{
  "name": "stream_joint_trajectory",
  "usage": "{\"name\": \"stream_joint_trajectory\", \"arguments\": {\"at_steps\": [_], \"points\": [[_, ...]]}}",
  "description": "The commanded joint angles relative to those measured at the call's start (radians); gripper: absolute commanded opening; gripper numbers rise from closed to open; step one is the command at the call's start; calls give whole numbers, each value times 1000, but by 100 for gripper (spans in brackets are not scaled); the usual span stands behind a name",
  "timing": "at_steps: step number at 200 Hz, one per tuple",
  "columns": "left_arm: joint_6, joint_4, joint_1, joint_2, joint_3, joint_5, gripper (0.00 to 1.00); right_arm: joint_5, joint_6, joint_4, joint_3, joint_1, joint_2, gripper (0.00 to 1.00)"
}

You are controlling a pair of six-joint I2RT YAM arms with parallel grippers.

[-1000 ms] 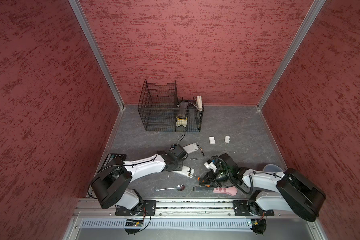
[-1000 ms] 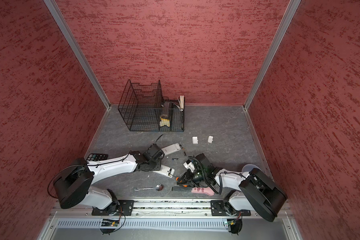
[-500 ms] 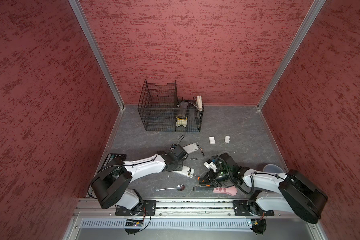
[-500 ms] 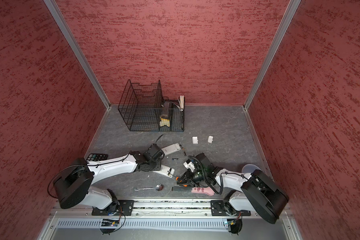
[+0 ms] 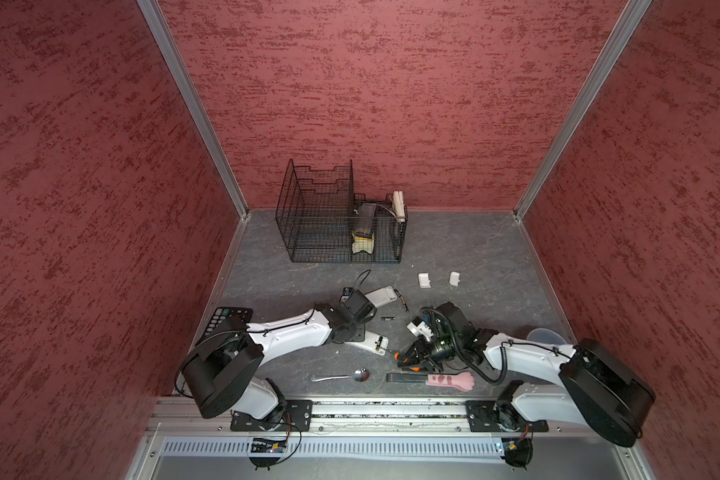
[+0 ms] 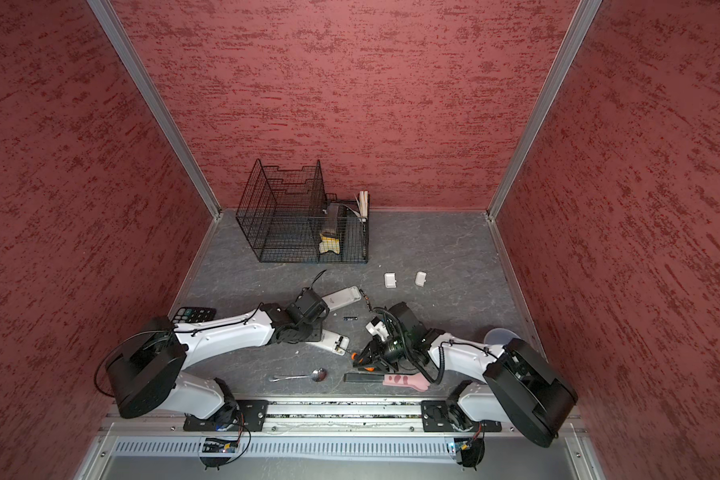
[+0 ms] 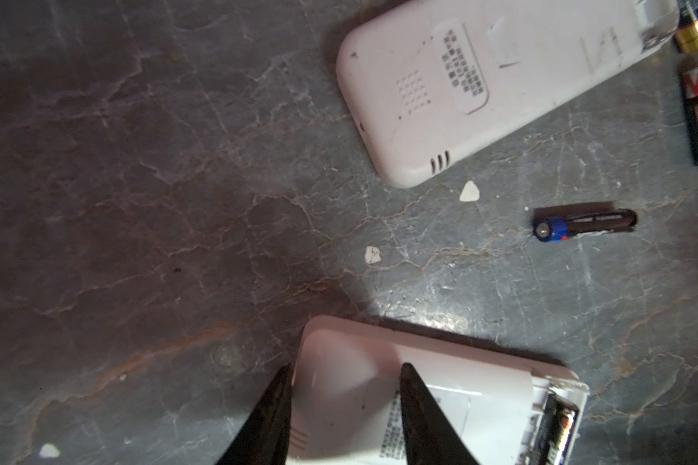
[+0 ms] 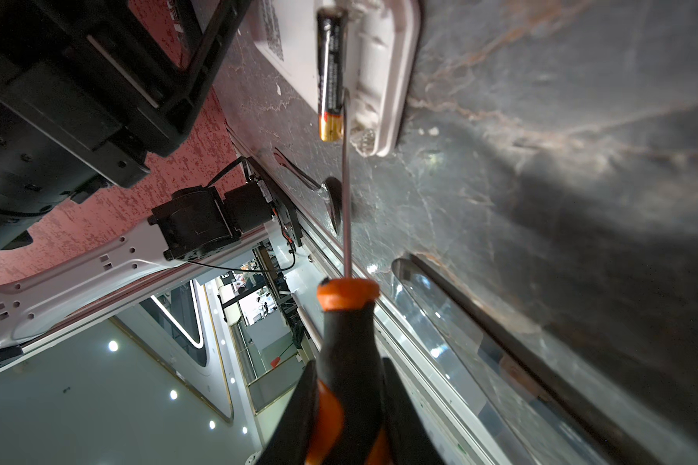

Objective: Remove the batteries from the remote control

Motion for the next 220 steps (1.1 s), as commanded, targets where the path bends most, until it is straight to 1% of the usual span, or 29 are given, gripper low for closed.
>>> {"name": "stream_joint_trajectory", "arguments": {"at_steps": [1,53,171,220], "points": [[-6,-26,-15,33,-43,40,43,-22,-49,45,55,-4,-20,0],[-11,-23,-17,30,-48,38,43,-14,-84,-27,89,-8,-30,0],[-20,-18,-23,16,-61,34,43,-3,-125,-89,108,-30,-34,0],[-23,-11,-22,17,-63,35,43,1,-157,-155,113,-32,-45,0]]}}
